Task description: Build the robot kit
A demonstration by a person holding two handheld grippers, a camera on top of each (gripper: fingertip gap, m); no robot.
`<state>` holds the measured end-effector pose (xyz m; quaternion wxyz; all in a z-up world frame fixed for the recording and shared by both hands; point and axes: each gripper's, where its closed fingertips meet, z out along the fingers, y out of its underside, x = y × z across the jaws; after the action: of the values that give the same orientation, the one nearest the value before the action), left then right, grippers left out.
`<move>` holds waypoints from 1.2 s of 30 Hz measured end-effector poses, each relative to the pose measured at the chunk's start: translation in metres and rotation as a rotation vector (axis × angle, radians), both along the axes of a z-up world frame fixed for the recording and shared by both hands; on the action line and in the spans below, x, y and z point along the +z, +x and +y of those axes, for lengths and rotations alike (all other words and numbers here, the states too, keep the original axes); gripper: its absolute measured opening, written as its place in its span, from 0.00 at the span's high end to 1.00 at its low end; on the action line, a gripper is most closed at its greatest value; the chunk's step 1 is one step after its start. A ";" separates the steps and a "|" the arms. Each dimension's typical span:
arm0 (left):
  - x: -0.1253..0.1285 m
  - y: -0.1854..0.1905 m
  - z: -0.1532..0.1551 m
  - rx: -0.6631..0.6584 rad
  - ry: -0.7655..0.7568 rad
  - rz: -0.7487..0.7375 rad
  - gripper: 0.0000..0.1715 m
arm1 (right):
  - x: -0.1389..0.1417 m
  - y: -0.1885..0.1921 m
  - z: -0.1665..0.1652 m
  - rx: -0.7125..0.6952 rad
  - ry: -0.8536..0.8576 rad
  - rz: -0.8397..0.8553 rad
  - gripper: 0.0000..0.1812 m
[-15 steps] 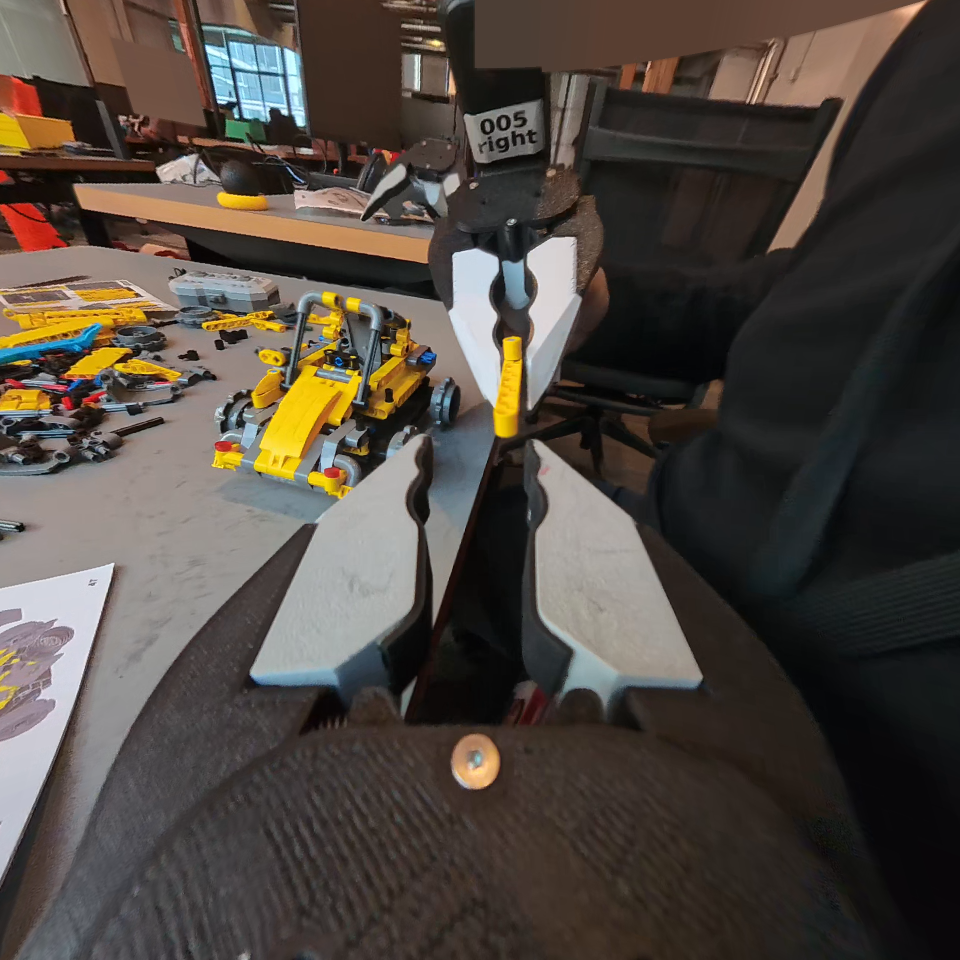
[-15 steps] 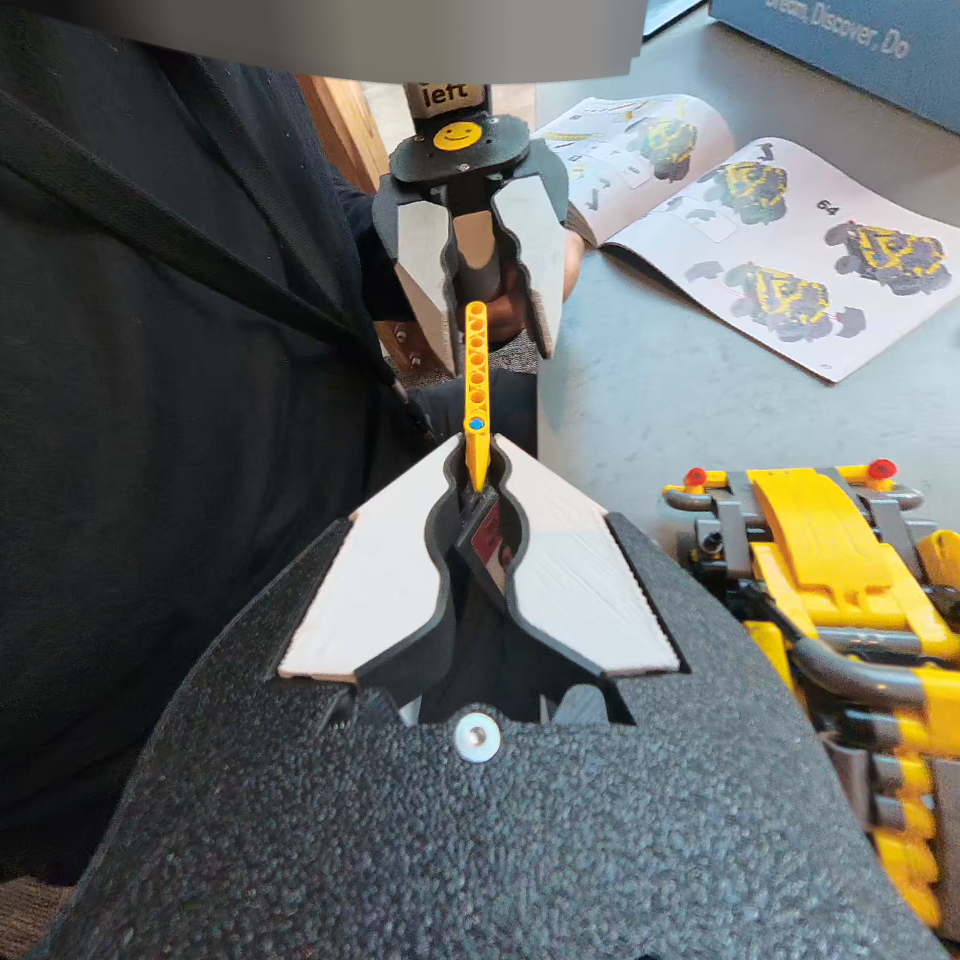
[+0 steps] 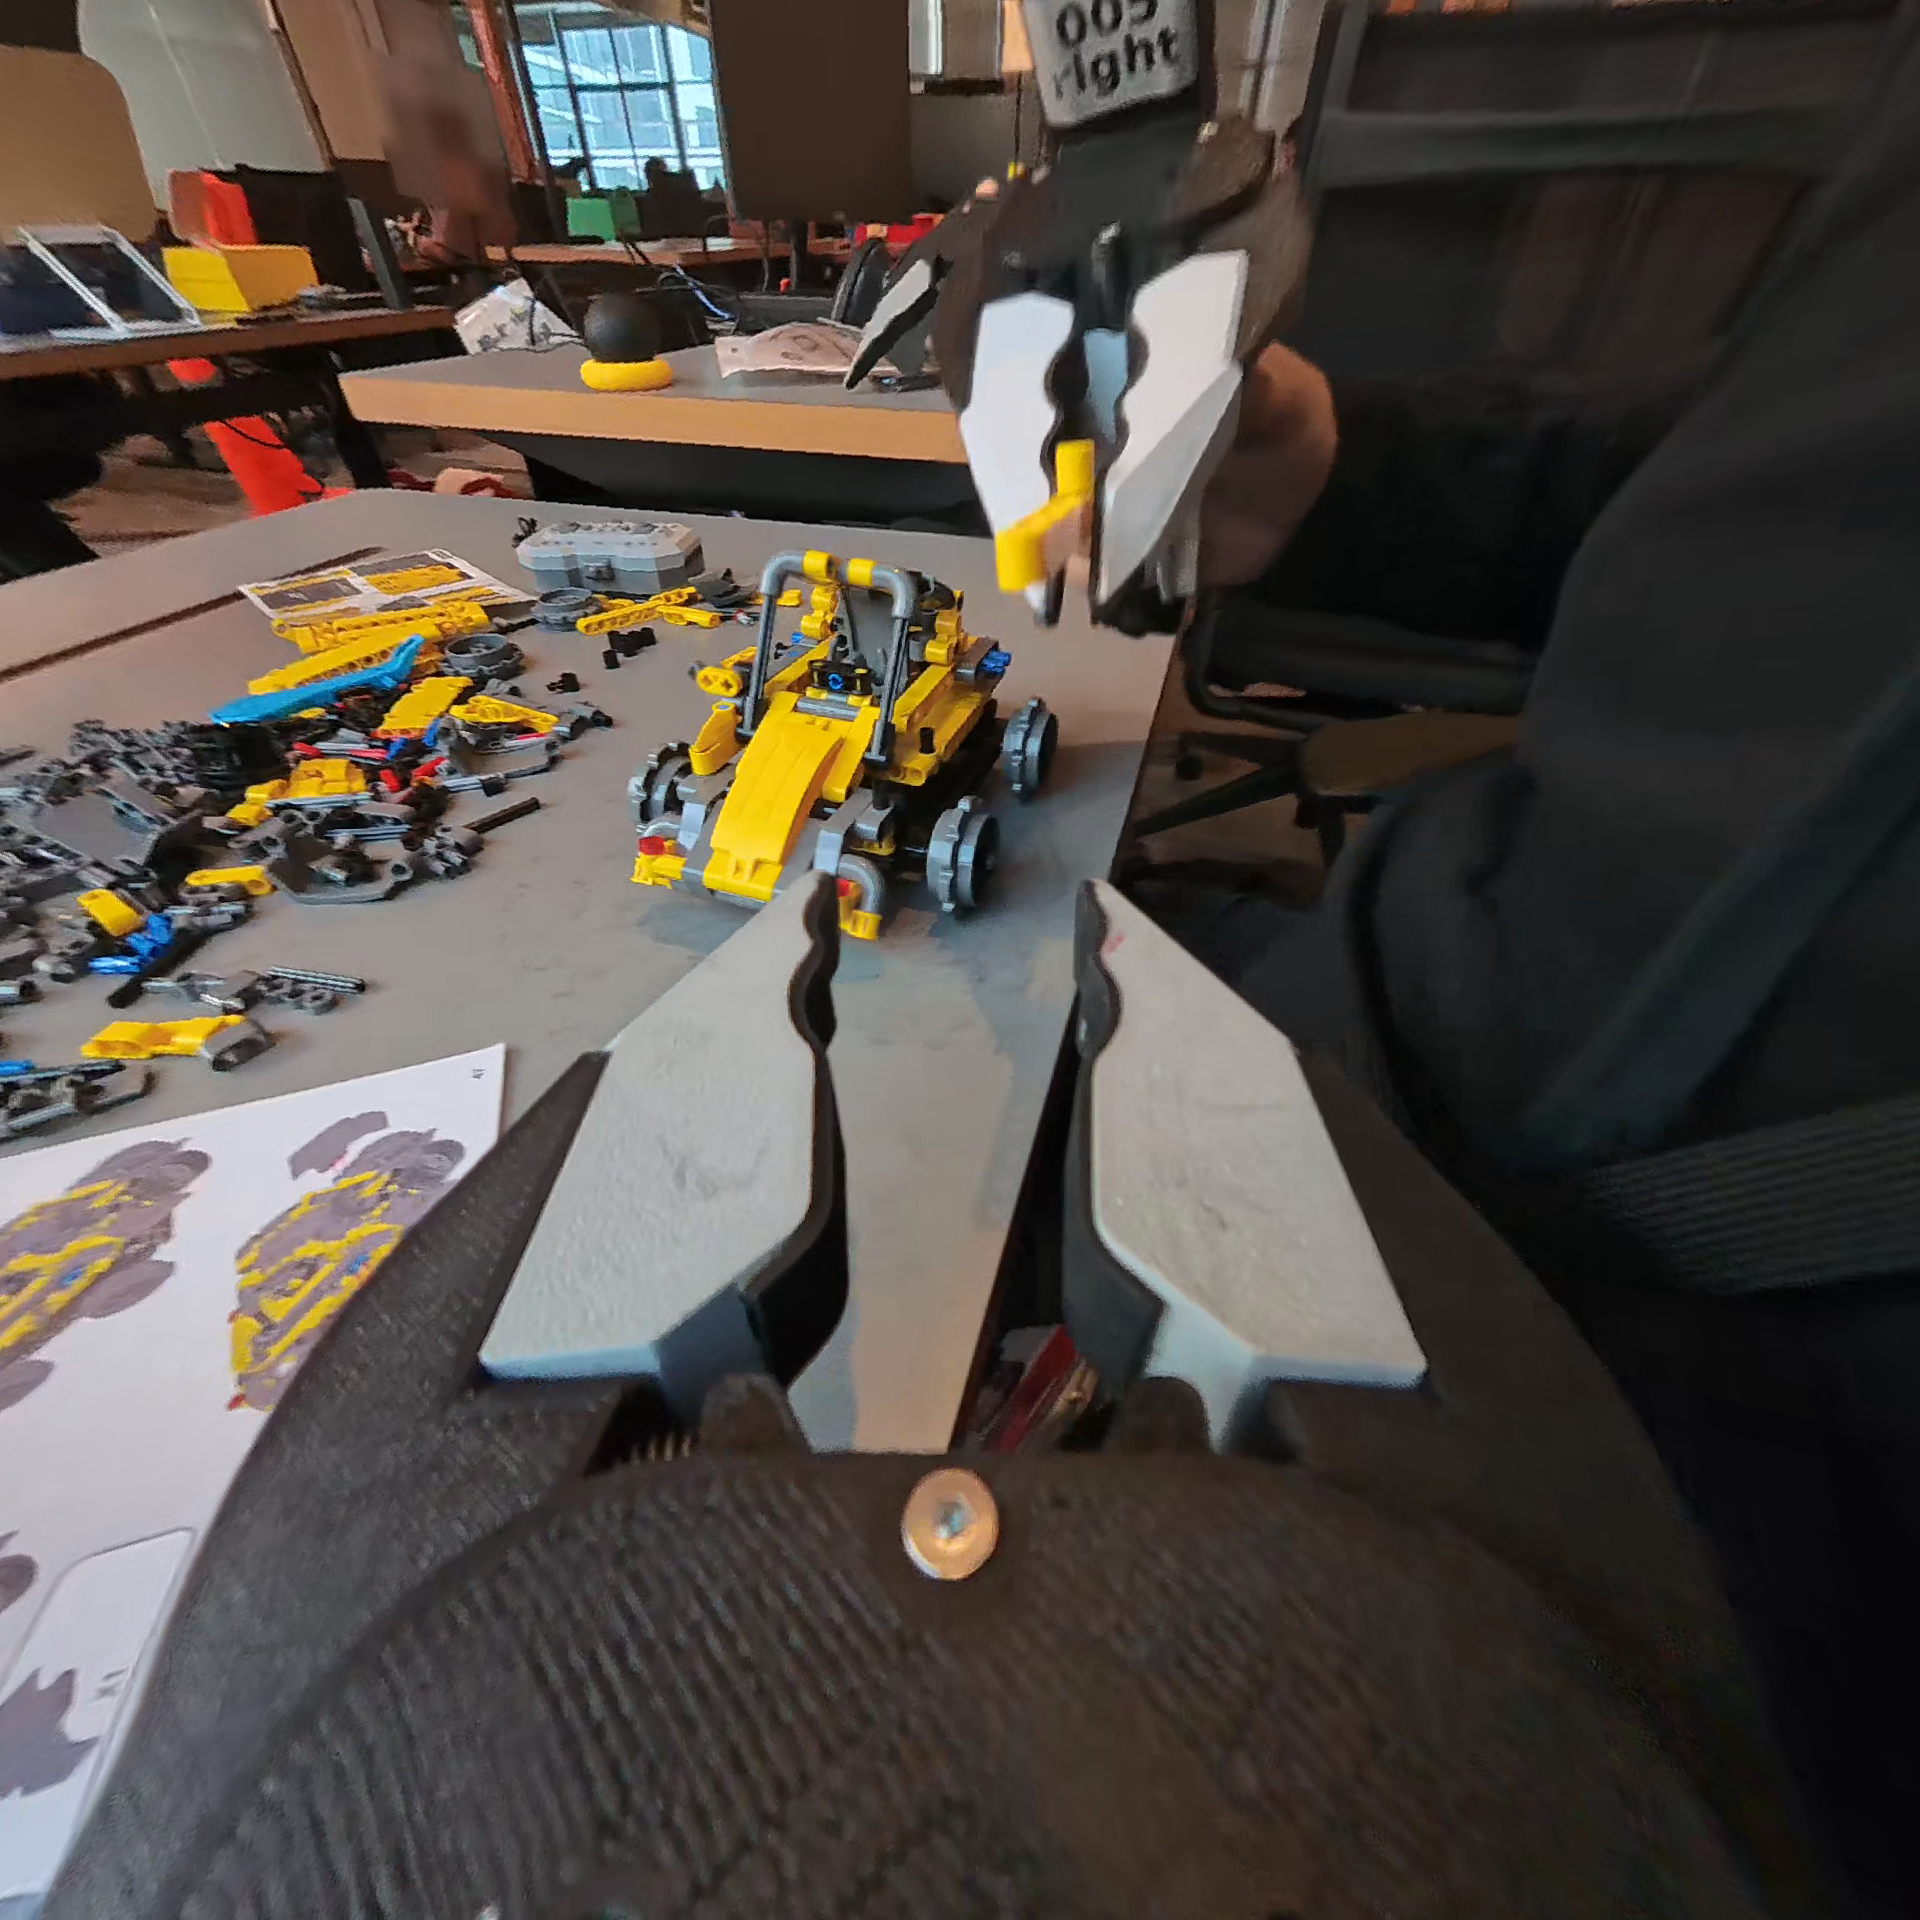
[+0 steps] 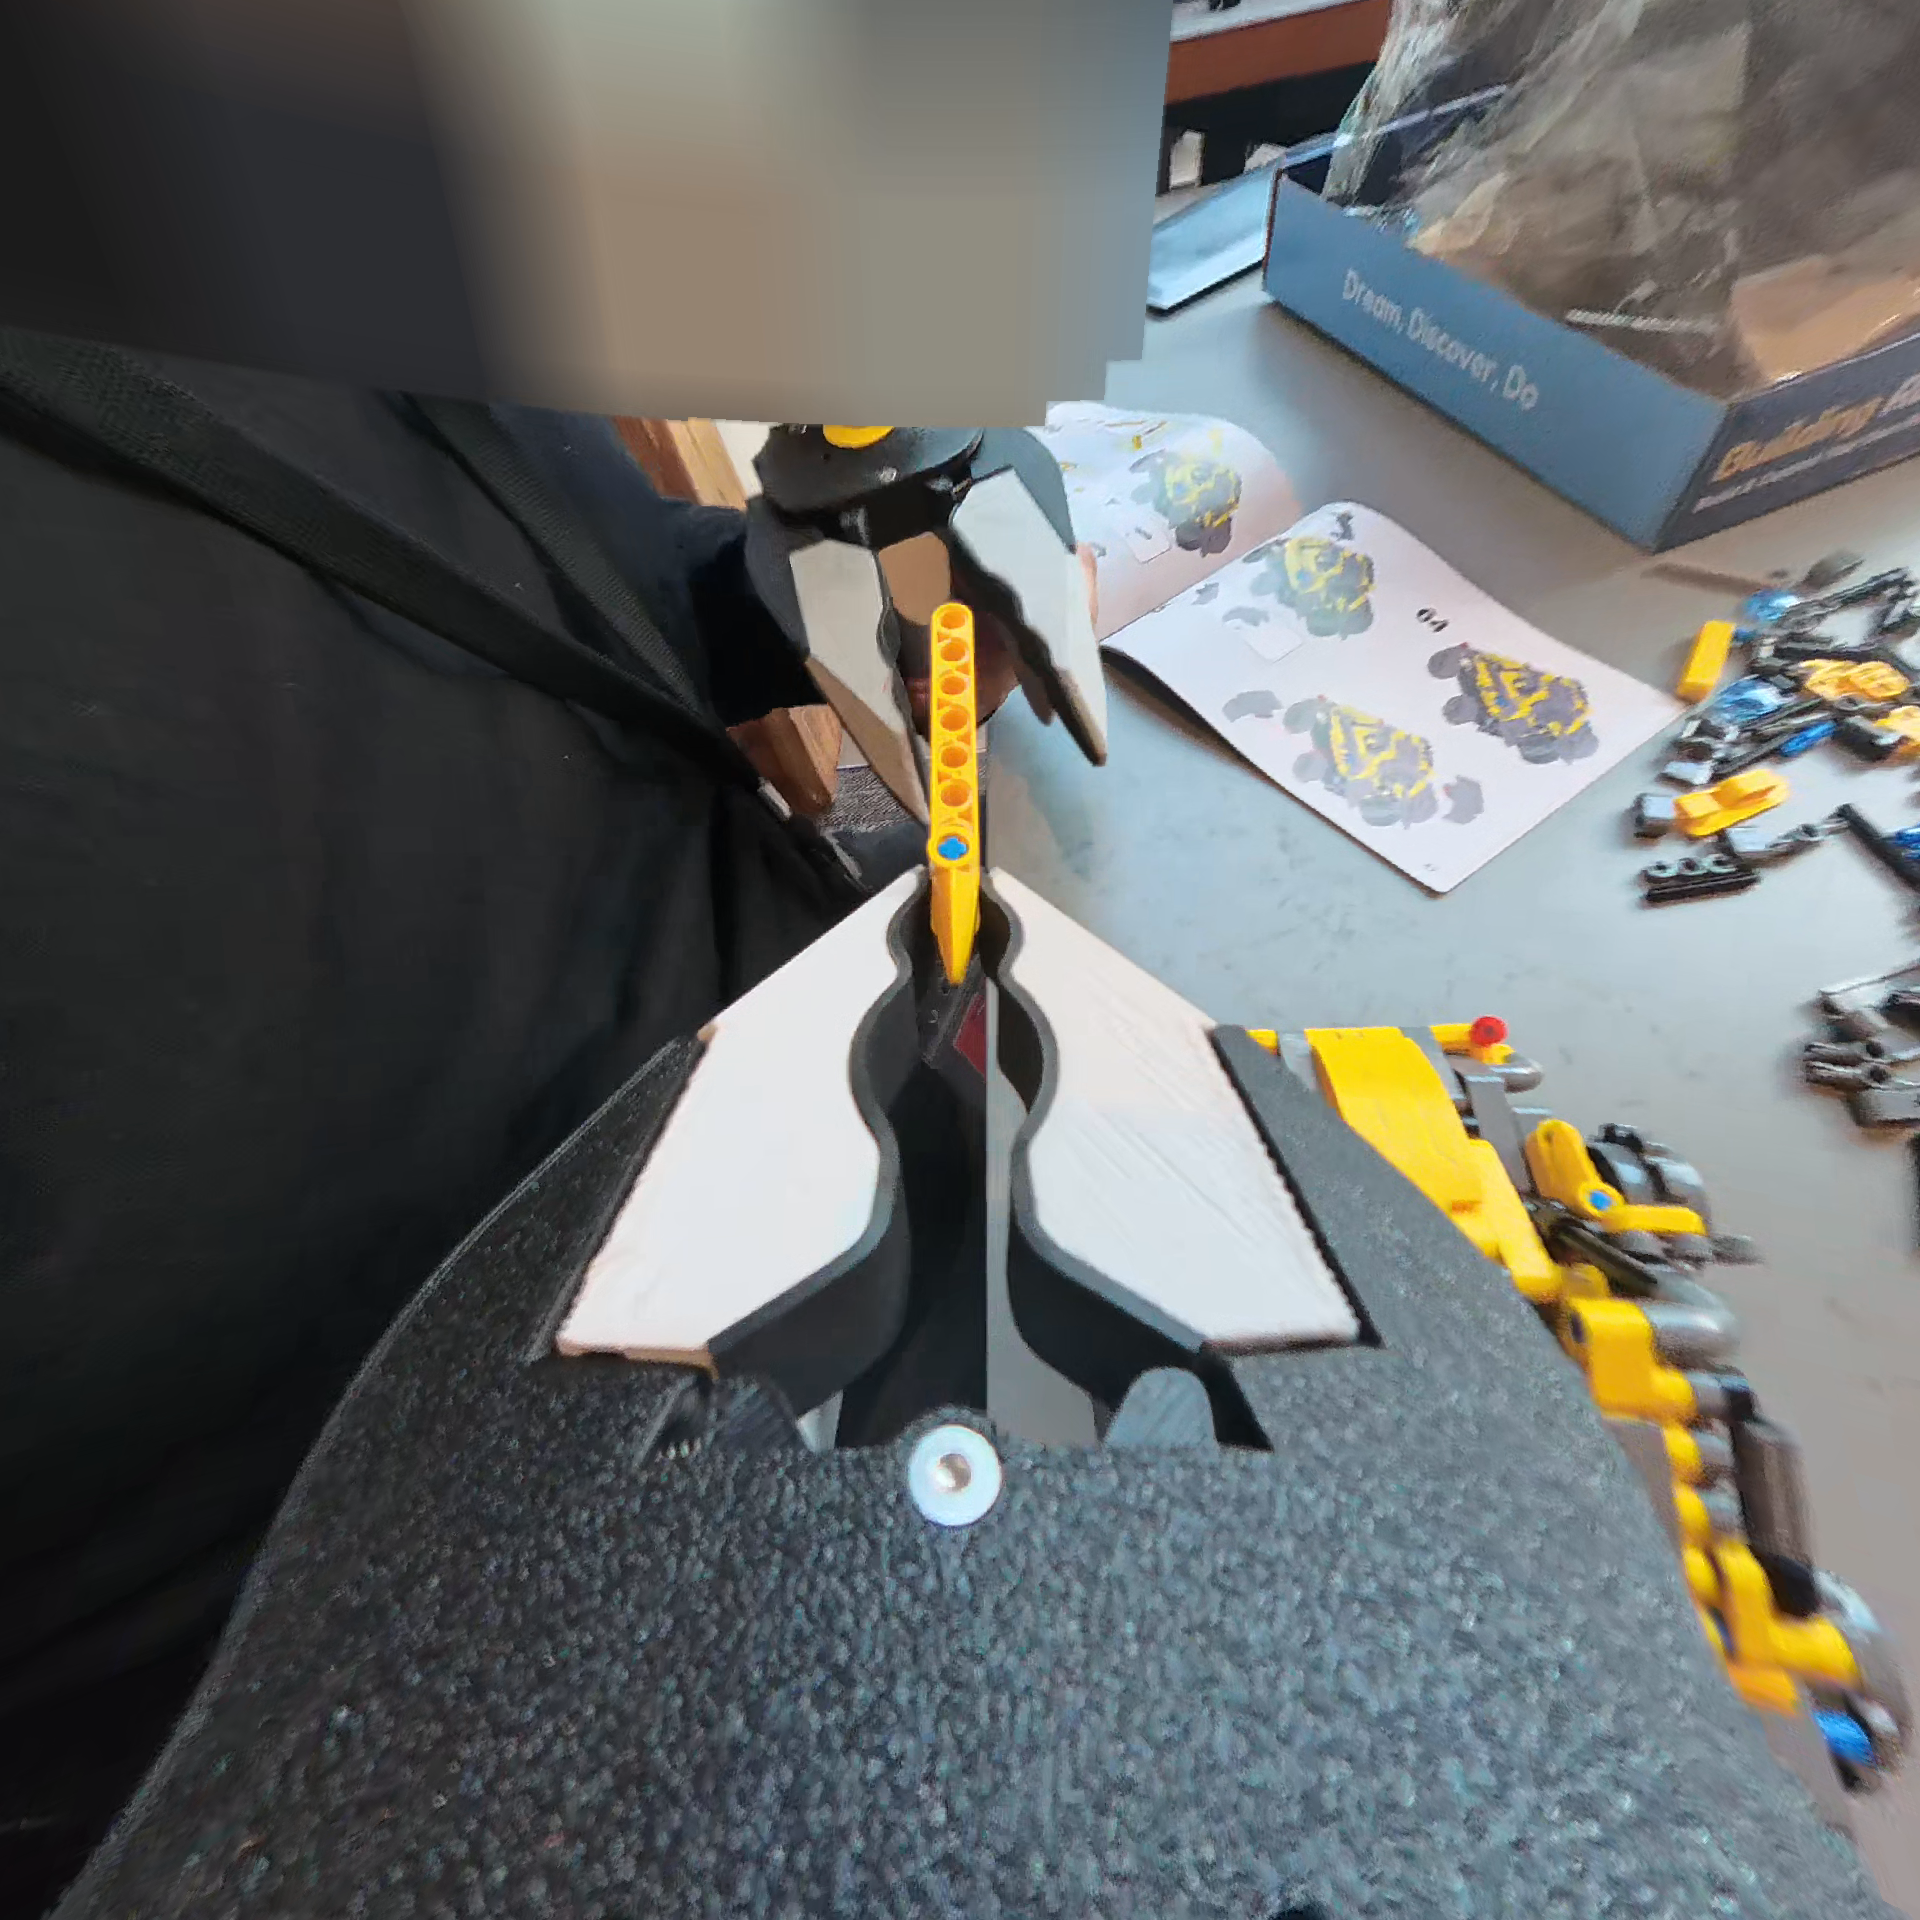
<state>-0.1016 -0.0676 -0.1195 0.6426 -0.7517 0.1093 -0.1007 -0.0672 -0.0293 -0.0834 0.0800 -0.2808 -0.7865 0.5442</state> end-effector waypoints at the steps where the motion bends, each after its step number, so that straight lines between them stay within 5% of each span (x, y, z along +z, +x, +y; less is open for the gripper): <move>1: -0.001 0.000 0.002 0.010 -0.004 0.029 0.76 | 0.003 0.000 0.005 -0.021 0.001 0.011 0.97; 13: -0.040 0.021 0.015 0.031 -0.116 0.163 0.83 | -0.004 0.015 0.042 -0.171 0.019 0.046 0.97; 36: -0.026 0.012 0.013 0.027 -0.080 0.123 0.89 | -0.022 0.001 0.037 -0.116 0.224 0.033 0.96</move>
<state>-0.0896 -0.0551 -0.1455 0.6053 -0.7830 0.1342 -0.0498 -0.0664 0.0077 -0.1057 0.1551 -0.3064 -0.8233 0.4520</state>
